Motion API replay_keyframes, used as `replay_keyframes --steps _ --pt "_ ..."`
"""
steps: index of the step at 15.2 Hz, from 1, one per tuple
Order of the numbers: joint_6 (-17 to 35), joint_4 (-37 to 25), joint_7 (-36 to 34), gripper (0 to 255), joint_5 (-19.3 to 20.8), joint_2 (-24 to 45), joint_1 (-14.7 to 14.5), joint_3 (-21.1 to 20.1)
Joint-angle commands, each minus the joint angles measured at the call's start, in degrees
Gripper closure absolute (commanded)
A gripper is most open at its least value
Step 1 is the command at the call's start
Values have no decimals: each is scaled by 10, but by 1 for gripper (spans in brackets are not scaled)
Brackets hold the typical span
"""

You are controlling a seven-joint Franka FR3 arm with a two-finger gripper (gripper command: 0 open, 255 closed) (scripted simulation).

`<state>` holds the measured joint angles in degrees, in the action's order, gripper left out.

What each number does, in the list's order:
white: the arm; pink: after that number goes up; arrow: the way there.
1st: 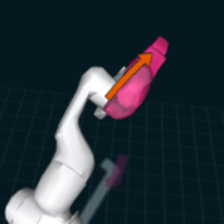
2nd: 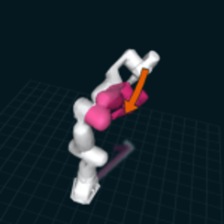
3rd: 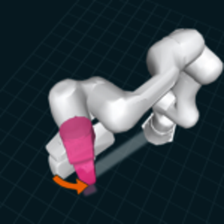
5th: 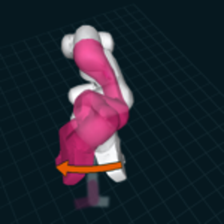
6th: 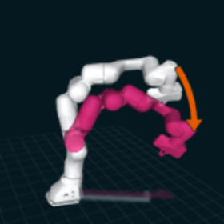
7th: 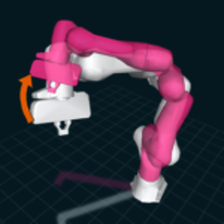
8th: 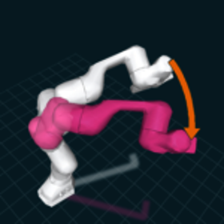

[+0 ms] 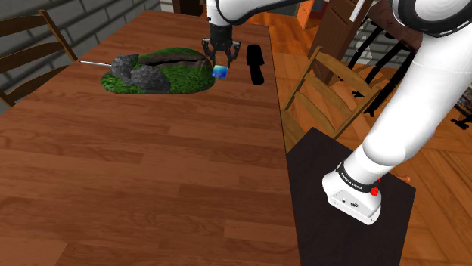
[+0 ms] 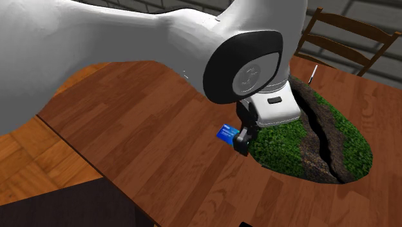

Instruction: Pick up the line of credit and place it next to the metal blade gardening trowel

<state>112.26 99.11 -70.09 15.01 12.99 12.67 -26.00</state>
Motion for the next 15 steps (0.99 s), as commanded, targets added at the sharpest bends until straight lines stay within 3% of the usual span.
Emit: replay_keyframes --steps 1,3,15 --pt "15 26 28 255 -9 -17 20 8" --pt "24 43 53 255 -17 -31 37 16" --pt "105 98 29 255 7 0 34 22"
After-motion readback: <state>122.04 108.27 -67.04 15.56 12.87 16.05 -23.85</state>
